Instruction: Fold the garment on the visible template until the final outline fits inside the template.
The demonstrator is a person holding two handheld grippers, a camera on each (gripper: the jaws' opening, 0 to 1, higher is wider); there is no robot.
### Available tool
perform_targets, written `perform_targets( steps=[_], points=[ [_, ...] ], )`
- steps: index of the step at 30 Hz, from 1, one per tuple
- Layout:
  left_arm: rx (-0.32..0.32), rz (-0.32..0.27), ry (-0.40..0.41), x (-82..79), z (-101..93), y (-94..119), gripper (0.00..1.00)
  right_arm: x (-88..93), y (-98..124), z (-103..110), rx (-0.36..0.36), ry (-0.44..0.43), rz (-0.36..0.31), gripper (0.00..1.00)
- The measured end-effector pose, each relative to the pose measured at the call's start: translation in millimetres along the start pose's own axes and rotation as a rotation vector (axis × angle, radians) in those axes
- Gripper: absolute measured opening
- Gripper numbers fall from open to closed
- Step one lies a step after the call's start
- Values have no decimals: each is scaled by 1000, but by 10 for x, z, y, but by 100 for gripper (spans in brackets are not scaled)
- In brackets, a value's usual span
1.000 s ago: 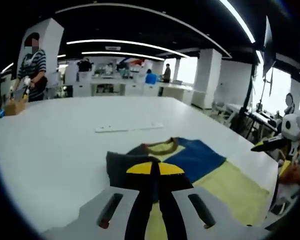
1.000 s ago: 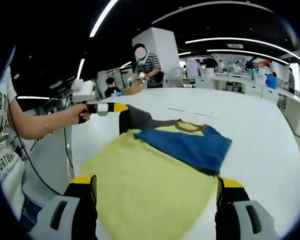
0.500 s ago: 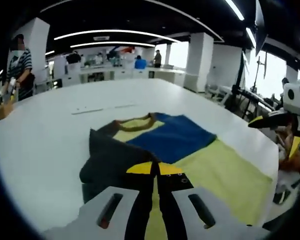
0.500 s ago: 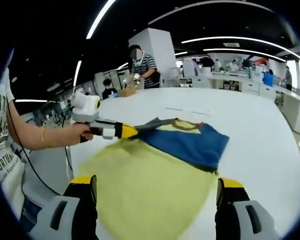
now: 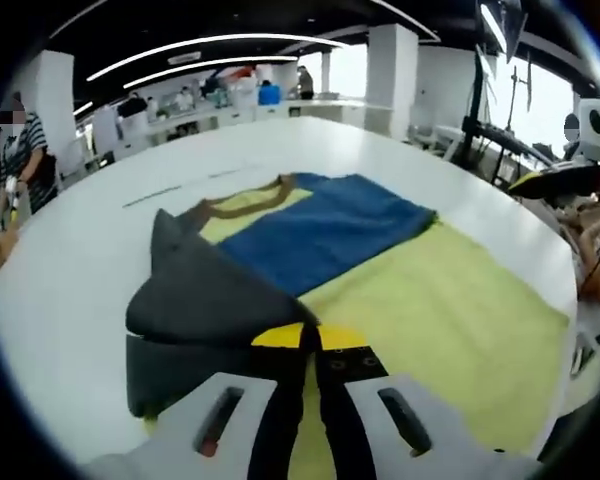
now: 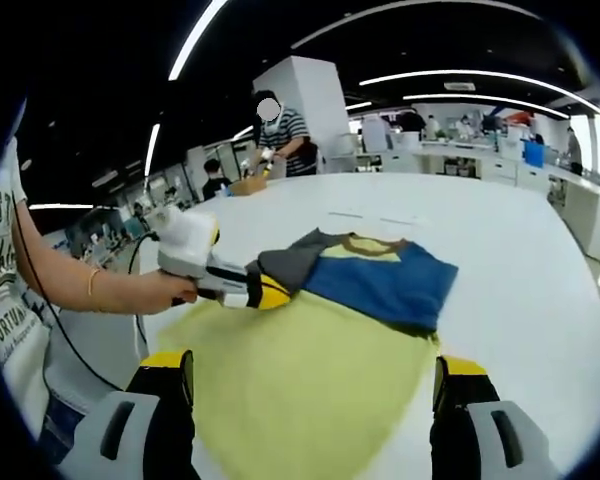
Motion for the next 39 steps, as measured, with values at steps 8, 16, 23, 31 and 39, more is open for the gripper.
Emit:
perform_targets(
  steps=[8,16,23,31,39],
  points=[
    [27,5,-34,9,-20,-22,7,17,2,-11,3,-9,2,99],
    [61,-105,-103,-229,-95,115,23,23,0,-13,0,-9,1,99],
    [97,-186,-54,-432,-21,291,42,19,-2,-15,0,-14,-6,99],
    [121,-222,-8,-491,260,552,62,27,-5,2,-5,-15,-3,99],
    [84,-232,-12,-391,615,817,78,54,15,19,-12,-14,6,99]
  ],
)
Point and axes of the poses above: the point that each gripper's makers call its tool centre point, and the gripper's own axes: y roughly backward along the fingers, z roughly to its left, x roughly out of its underside, the point moved 5 cm from there along y, roughly backward along the fingers, and after that the axes turned 6 degrees about x, right-handed, at the moved point
